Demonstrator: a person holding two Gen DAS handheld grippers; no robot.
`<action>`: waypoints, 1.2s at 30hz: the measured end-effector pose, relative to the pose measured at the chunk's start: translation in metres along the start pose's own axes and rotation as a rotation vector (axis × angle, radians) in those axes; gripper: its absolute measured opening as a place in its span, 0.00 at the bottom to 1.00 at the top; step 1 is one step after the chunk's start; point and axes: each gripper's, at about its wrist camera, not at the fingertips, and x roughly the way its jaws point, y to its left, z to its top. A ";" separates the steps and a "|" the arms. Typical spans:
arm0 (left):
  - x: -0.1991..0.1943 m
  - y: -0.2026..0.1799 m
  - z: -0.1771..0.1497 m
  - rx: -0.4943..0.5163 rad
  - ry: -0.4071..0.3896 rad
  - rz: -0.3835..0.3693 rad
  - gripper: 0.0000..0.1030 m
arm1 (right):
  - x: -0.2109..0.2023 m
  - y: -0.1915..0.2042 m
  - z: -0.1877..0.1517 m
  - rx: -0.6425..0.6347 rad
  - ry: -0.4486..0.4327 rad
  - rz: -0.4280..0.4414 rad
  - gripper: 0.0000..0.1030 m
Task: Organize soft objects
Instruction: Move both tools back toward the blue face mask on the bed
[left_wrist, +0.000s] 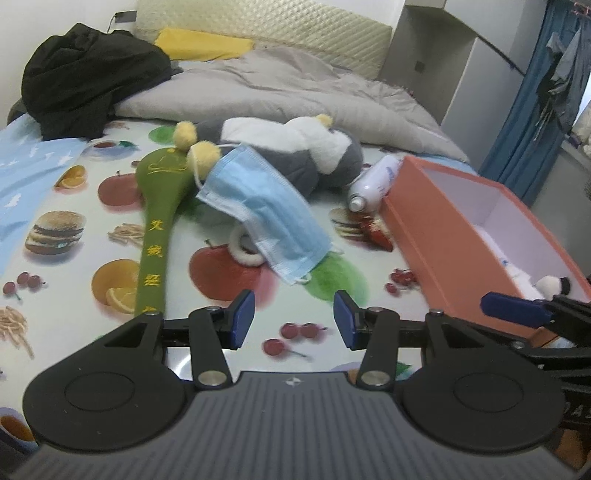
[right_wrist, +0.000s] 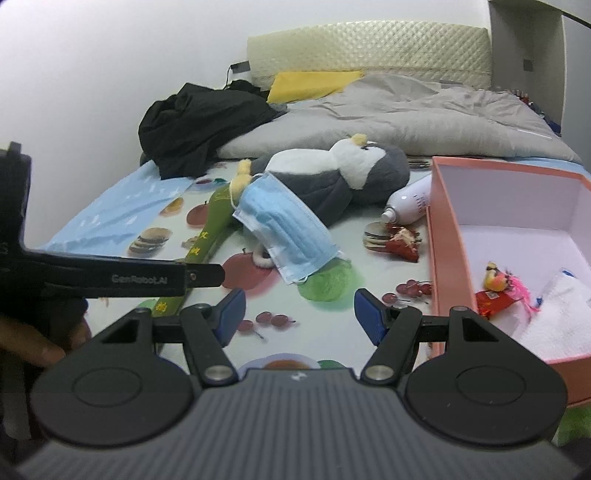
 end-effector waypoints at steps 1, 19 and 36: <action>0.003 0.002 0.000 0.006 0.002 0.006 0.52 | 0.004 0.001 0.001 -0.003 0.003 0.004 0.66; 0.102 0.042 0.025 -0.006 0.095 0.058 0.52 | 0.114 -0.012 0.032 0.052 0.099 0.020 0.66; 0.162 0.056 0.039 0.023 0.107 0.010 0.55 | 0.216 -0.034 0.049 0.132 0.226 0.069 0.66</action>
